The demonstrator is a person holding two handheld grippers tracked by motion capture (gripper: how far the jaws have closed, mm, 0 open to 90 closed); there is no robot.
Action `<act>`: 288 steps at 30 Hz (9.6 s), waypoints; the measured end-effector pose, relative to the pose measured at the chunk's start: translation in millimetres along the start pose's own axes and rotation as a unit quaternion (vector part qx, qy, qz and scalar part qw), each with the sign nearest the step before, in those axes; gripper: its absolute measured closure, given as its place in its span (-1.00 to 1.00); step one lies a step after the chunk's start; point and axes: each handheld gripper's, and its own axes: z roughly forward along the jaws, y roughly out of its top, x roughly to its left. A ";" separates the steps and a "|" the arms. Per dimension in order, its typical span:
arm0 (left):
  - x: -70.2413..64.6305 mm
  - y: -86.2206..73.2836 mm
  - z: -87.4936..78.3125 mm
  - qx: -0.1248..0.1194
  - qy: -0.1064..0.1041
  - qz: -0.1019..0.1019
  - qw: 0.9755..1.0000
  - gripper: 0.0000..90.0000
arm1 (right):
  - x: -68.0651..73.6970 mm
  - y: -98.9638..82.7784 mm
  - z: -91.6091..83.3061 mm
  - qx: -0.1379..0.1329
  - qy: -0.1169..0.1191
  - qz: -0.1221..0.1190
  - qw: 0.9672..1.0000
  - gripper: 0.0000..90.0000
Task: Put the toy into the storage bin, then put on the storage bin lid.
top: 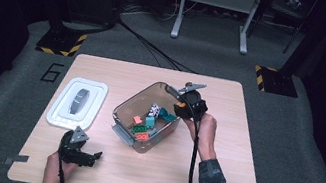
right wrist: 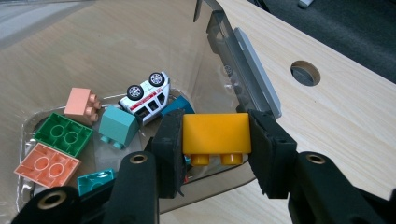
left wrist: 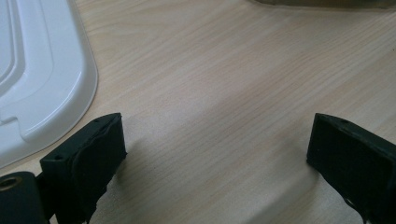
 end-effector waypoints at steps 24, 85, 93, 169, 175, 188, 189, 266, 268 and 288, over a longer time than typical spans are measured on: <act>-0.2 0.0 -0.1 0.000 0.001 0.001 1.000 -0.91 | -21.0 -35.0 -37.3 -0.053 0.039 0.061 0.996 -0.64; 7.8 8.1 0.2 0.033 0.001 -0.001 0.999 -0.88 | -31.8 -181.4 35.0 -0.017 -0.016 0.114 0.993 -0.92; 24.5 19.9 -3.0 0.040 0.000 -0.022 0.999 -0.92 | -32.5 -181.1 35.2 -0.015 -0.010 0.103 0.995 -0.91; 147.0 70.7 -14.0 -0.034 0.058 -0.145 0.987 0.49 | -32.6 -179.3 36.5 -0.022 -0.002 0.089 0.996 -0.83; 139.2 79.4 -25.5 -0.048 0.056 -0.132 0.989 0.49 | -32.1 -178.6 37.3 -0.019 -0.002 0.094 0.995 -0.85; 125.1 110.4 -51.1 -0.073 0.046 -0.099 0.991 0.49 | -31.9 -178.6 37.4 -0.019 -0.005 0.095 0.995 -0.85; 123.9 113.0 -52.4 -0.074 0.044 -0.096 0.992 0.49 | -31.8 -178.6 37.3 -0.019 -0.004 0.095 0.995 -0.85; -35.3 224.2 -0.5 -0.075 -0.127 0.045 0.988 0.49 | -32.2 -178.9 37.5 -0.016 -0.003 0.100 0.995 -0.91; -37.1 224.0 1.4 -0.077 -0.131 0.045 0.987 0.49 | -32.5 -178.9 37.6 -0.017 -0.003 0.098 0.995 -0.91; -51.1 220.3 23.7 -0.057 -0.142 0.043 0.987 0.49 | -32.0 -179.0 37.2 -0.014 -0.004 0.101 0.995 -0.91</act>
